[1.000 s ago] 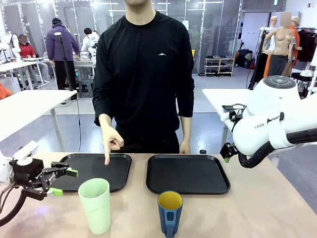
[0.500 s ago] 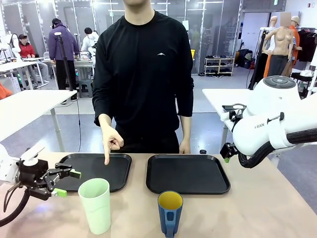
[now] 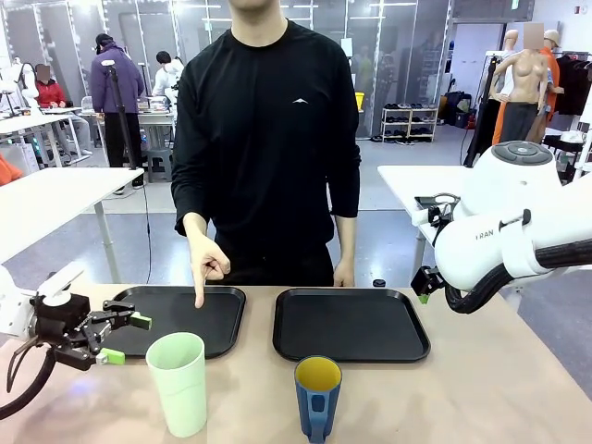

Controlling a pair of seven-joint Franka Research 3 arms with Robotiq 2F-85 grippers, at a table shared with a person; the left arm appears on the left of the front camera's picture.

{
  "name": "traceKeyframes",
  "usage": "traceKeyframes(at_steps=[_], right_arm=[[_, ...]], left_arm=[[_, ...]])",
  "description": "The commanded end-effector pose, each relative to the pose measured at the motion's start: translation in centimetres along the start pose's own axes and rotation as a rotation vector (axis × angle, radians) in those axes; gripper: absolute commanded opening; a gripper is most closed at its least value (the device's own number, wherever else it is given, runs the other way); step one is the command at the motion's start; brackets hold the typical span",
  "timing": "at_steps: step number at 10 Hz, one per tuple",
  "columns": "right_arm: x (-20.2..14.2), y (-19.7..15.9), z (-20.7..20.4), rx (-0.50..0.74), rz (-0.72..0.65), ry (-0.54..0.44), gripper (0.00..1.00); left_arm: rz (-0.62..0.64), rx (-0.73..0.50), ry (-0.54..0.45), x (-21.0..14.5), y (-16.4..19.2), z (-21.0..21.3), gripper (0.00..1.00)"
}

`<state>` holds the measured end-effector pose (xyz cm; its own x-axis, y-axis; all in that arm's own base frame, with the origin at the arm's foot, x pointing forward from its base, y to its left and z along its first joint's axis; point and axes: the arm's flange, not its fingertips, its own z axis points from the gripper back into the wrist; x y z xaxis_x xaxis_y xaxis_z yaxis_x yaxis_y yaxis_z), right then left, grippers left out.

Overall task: Sort and store the cups by type.
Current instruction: Pick up the Reusable plastic cup.

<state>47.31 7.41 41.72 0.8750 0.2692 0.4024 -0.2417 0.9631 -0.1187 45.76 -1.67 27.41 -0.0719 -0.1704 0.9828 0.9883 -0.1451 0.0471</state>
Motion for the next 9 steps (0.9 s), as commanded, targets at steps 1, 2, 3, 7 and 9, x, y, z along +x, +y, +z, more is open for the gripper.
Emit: traceKeyframes(at_steps=[1, 2, 3, 7, 9], right_arm=[[0.0, -0.1, 0.0, 0.0, -0.002, -0.001, 1.0], [0.0, -0.1, 0.0, 0.0, -0.002, -0.001, 1.0], [0.0, -0.1, 0.0, 0.0, -0.002, -0.001, 1.0], [0.0, -0.1, 0.0, 0.0, -0.002, -0.001, 1.0], [0.0, -0.1, 0.0, 0.0, -0.002, -0.001, 1.0]], left_arm=[[-0.083, -0.106, 0.028, -0.7, 1.9, -1.0, 1.0], [-0.1, -0.146, 0.027, -1.1, 2.5, -1.3, 1.0], [-0.122, -0.196, 0.008, -1.6, 3.1, -1.8, 1.0], [-0.101, -0.374, -0.036, -2.8, 3.4, -3.9, 1.0], [-0.087, -0.402, -0.066, -3.4, 2.7, -5.1, 1.0]])
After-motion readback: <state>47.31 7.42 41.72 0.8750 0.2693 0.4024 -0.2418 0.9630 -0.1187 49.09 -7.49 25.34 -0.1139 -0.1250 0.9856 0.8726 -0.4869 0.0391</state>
